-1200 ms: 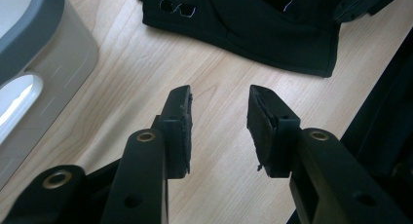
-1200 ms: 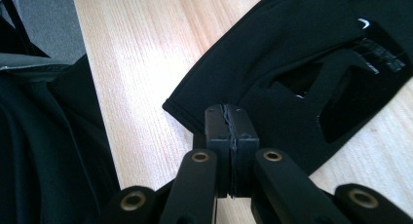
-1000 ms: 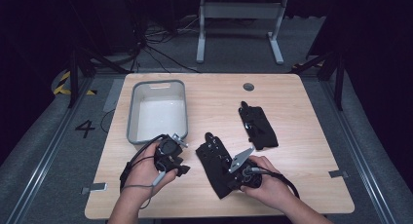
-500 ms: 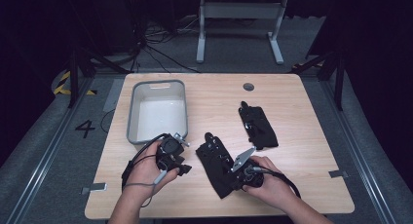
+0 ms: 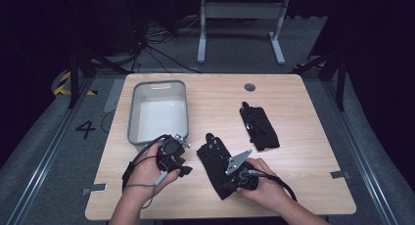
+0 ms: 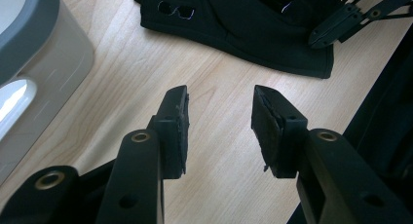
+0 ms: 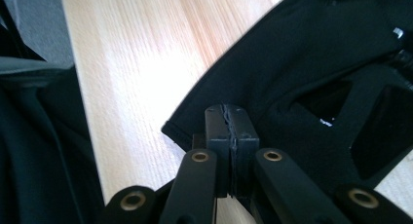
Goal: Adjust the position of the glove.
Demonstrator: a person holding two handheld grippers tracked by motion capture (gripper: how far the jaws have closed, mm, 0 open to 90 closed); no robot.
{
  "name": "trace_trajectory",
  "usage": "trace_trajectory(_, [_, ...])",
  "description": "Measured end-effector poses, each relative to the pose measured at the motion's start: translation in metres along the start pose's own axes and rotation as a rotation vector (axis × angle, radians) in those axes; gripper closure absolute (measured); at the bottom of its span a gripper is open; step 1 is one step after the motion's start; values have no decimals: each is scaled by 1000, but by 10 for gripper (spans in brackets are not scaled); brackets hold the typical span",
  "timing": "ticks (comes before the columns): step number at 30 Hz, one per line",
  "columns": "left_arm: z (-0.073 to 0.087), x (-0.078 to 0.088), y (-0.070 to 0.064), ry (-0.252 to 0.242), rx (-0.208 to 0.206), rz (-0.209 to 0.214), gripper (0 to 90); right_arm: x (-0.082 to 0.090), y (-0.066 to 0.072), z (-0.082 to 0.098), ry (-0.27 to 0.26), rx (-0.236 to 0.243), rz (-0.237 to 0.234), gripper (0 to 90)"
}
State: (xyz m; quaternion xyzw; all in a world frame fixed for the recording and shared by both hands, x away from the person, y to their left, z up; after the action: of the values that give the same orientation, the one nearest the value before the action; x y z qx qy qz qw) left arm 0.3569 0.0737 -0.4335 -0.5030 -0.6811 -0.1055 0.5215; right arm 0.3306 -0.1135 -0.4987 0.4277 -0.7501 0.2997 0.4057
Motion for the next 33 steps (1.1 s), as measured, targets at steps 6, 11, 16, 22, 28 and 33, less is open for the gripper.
trace_trajectory(6, [0,0,0,4,2,3,581,-2,-2,5,21,-10,-5,900])
trace_trajectory(11, [-2,-2,1,7,-1,8,576,1,-8,11,42,-24,8,900])
trace_trajectory(16, [-5,-3,1,8,-10,11,571,7,-20,21,67,-55,30,900])
trace_trajectory(22, [-8,-5,1,7,-16,14,569,13,-35,32,82,-108,54,900])
trace_trajectory(28, [-9,-7,3,-13,-32,20,570,17,-53,41,88,-148,96,900])
trace_trajectory(33, [-8,-10,4,-19,-39,31,607,18,-66,45,86,-187,118,900])
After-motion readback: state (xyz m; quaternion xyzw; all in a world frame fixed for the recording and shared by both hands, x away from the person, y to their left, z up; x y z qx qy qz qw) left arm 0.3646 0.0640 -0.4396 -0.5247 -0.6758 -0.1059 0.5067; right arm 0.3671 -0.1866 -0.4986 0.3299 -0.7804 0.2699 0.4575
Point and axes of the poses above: each handheld gripper's, and its own axes: x roughly backward along the jaws, z roughly out of its underside, y roughly to its left, the point moved 7 cm from there along -x, roughly forward along the jaws, and after that the axes turned 14 degrees about z, right-handed, at the moved point
